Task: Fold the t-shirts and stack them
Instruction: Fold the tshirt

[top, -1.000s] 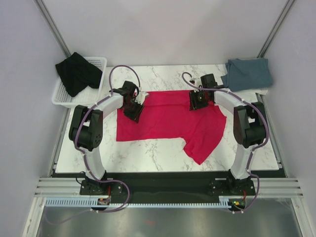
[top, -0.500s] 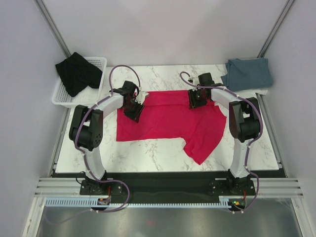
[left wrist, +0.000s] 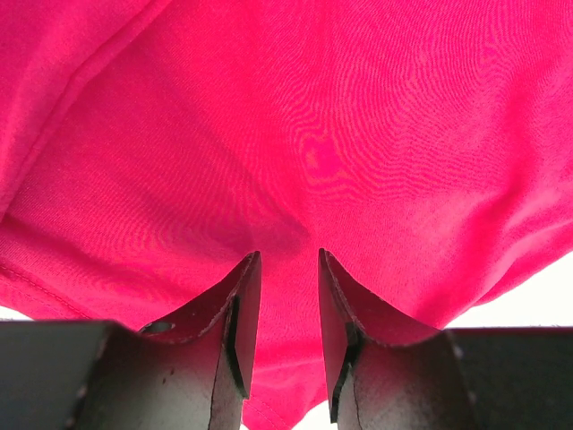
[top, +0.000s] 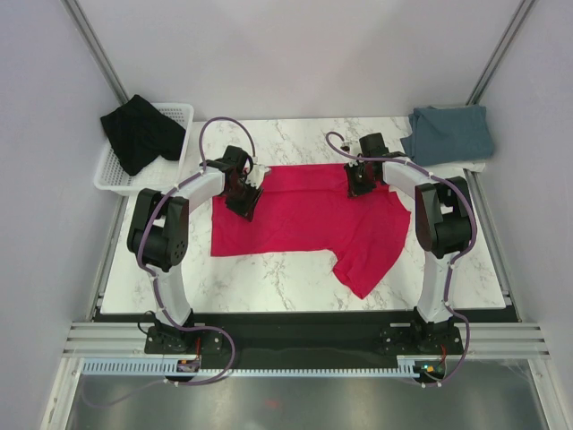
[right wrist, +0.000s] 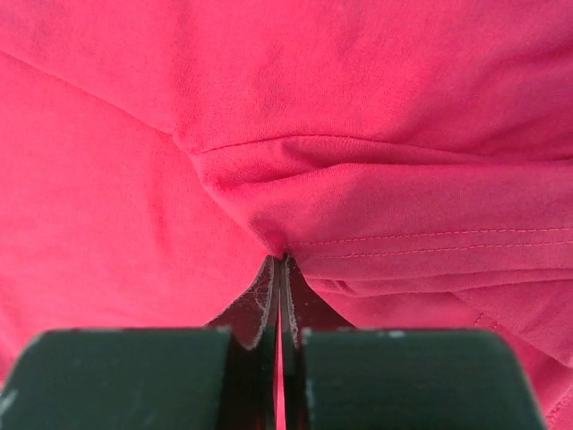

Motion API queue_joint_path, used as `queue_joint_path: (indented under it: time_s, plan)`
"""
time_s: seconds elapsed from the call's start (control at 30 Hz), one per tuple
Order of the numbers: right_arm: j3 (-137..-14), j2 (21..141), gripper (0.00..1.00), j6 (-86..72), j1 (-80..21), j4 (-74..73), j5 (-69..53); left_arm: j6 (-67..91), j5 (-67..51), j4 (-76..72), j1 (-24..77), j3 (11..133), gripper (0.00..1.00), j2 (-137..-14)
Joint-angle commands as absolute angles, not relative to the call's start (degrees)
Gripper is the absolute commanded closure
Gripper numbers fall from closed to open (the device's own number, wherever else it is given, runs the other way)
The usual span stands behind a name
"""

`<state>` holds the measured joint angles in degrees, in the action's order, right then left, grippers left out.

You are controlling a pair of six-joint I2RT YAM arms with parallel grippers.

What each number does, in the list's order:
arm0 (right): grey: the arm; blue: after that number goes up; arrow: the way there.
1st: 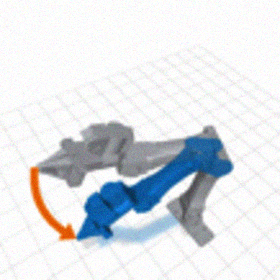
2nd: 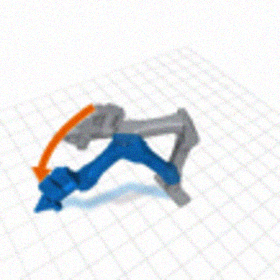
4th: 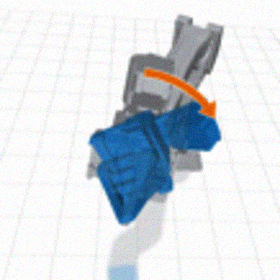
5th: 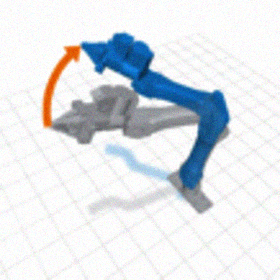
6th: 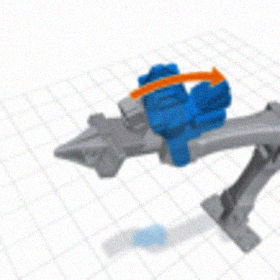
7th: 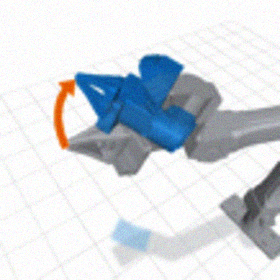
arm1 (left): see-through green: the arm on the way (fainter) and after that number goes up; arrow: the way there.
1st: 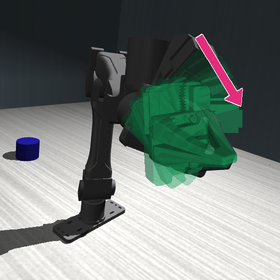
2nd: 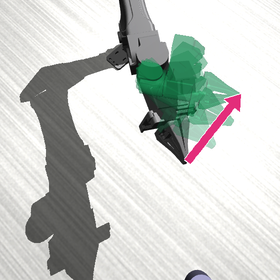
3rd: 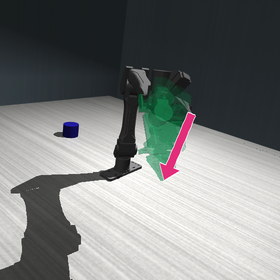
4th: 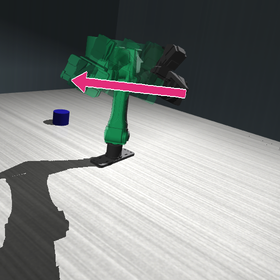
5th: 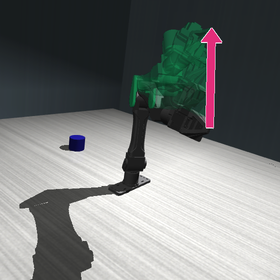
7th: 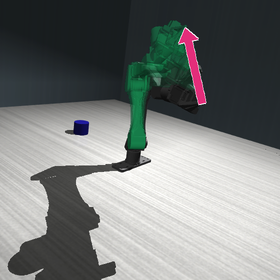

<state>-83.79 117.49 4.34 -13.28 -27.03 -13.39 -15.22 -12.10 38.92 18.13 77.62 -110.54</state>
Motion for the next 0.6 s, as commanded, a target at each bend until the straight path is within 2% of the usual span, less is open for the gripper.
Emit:
queue_joint_path:
  time_s: [0.0, 0.57]
  plan:
    - [-84.5, 114.7, 1.00, 4.6, -13.3, -27.0, -12.7, -13.5, -12.1, 38.1, 18.4, 79.5, 0.61, -110.1]
    - [-77.3, 106.3, 1.00, 2.1, -17.3, -29.5, -15.1, -13.5, -12.1, 38.1, 18.3, 78.4, 0.61, -108.0]
